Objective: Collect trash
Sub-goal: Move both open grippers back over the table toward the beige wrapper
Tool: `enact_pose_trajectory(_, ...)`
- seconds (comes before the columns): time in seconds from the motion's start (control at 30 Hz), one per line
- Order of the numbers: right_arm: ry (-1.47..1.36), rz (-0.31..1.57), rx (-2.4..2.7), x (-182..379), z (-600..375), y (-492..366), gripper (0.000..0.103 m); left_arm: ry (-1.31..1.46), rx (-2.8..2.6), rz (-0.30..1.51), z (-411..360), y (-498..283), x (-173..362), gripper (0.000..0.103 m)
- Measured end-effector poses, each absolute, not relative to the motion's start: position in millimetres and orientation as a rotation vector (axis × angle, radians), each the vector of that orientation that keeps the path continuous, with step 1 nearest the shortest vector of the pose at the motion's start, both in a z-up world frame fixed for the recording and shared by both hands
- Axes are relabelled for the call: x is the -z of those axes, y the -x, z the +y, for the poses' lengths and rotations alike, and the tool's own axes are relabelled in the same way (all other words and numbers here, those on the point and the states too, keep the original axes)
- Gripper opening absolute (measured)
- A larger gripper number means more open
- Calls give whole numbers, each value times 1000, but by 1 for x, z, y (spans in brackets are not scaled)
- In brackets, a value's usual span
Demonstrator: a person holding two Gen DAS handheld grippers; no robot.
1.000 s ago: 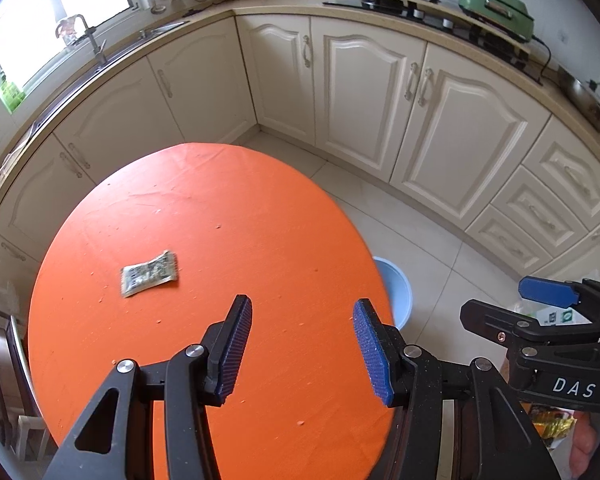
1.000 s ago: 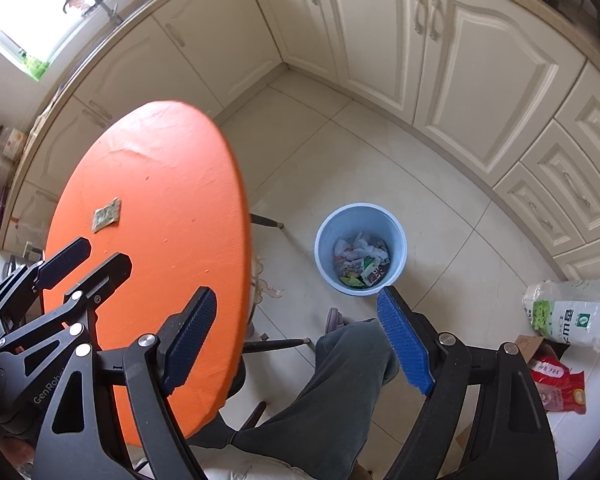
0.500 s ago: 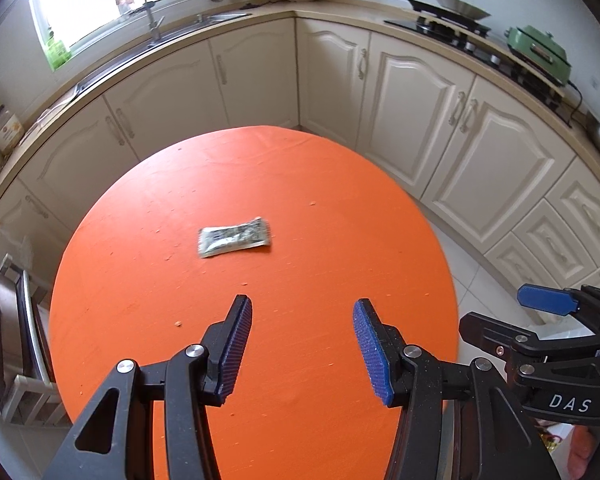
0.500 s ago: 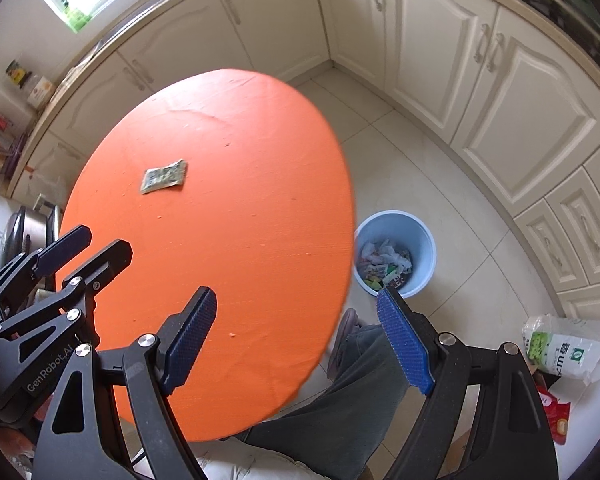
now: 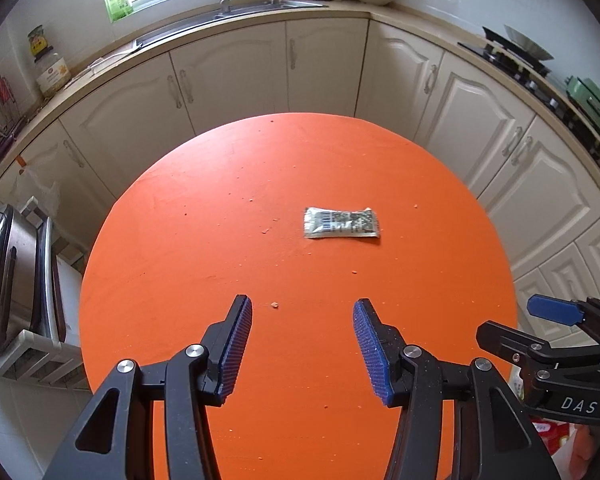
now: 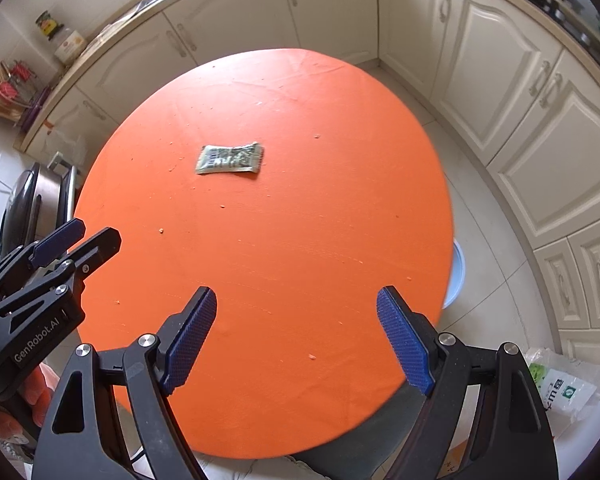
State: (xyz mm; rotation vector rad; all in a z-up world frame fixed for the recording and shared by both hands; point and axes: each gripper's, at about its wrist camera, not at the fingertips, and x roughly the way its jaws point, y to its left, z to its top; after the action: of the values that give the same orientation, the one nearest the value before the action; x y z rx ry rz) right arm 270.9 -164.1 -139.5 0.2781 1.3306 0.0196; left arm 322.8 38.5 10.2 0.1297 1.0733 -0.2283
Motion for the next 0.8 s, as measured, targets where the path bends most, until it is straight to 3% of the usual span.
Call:
enact_pose_trajectory(0.47, -95, 1357, -140, 164, -106, -352, 82, -16, 125, 1152, 101, -390, 18, 49)
enact_pose_trajectory(0.8, 118, 1411, -183, 218, -73, -420, 58, 48, 99, 1234, 120, -449, 57, 49)
